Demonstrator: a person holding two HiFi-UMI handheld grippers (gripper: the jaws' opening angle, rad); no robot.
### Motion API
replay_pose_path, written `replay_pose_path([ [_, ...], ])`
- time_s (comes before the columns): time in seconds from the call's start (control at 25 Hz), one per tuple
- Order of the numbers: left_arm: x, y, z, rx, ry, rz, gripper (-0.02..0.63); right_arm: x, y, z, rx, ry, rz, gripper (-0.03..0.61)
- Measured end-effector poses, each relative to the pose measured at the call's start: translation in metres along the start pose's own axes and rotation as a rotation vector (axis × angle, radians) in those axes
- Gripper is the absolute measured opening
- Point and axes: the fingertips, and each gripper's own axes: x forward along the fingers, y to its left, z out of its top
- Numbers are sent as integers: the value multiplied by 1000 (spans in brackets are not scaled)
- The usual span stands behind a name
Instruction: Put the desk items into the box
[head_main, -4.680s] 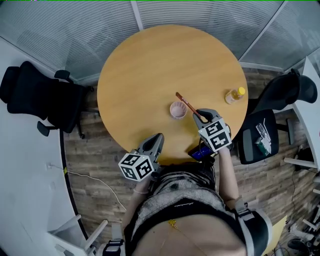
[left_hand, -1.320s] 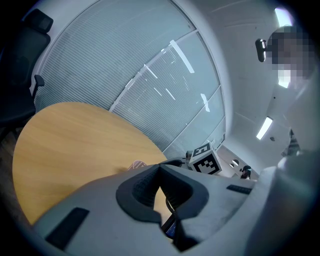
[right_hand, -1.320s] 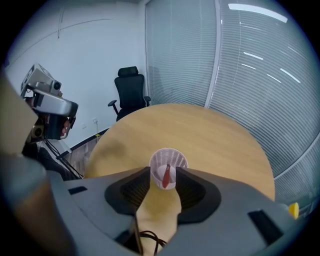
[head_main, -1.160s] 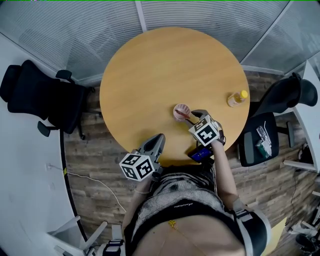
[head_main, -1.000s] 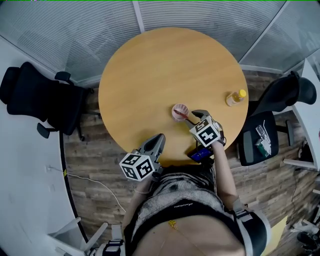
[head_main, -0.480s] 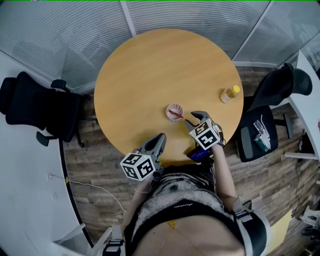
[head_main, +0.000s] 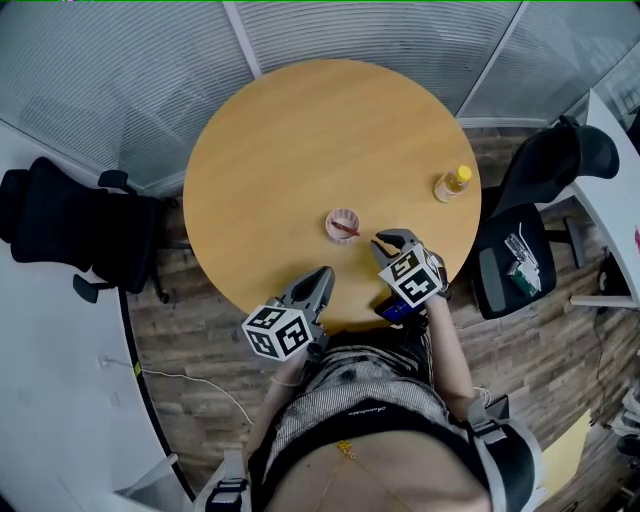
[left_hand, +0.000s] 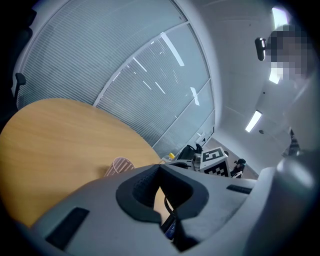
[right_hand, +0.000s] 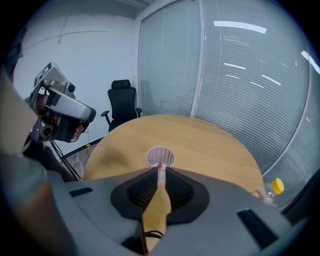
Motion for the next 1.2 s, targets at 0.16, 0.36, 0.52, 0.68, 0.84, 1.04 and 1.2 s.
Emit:
replay_pose_path([
  [0.16, 2, -3, 0, 10, 8, -4, 2, -9, 8, 9, -29, -63, 21, 40],
  [0.36, 7, -4, 1, 20, 13, -6, 2, -18, 20, 18, -10, -145, 44, 31],
  [0.52, 10, -5, 3, 34, 19, -12, 2, -27, 27, 31, 14, -227, 66, 31],
  [0.68, 14, -11, 8, 55, 8, -30, 2, -40, 32, 46, 19, -314, 78, 31],
  [0.84, 18, -19, 16, 71, -21, -54, 2, -56, 32, 63, 41, -410, 88, 31],
  [1.04, 16, -24, 28, 97, -63, -75, 2, -77, 33, 85, 70, -524, 90, 29],
  [1.2, 12, -28, 39, 139, -89, -77, 2, -91, 31, 94, 65, -573, 74, 26],
])
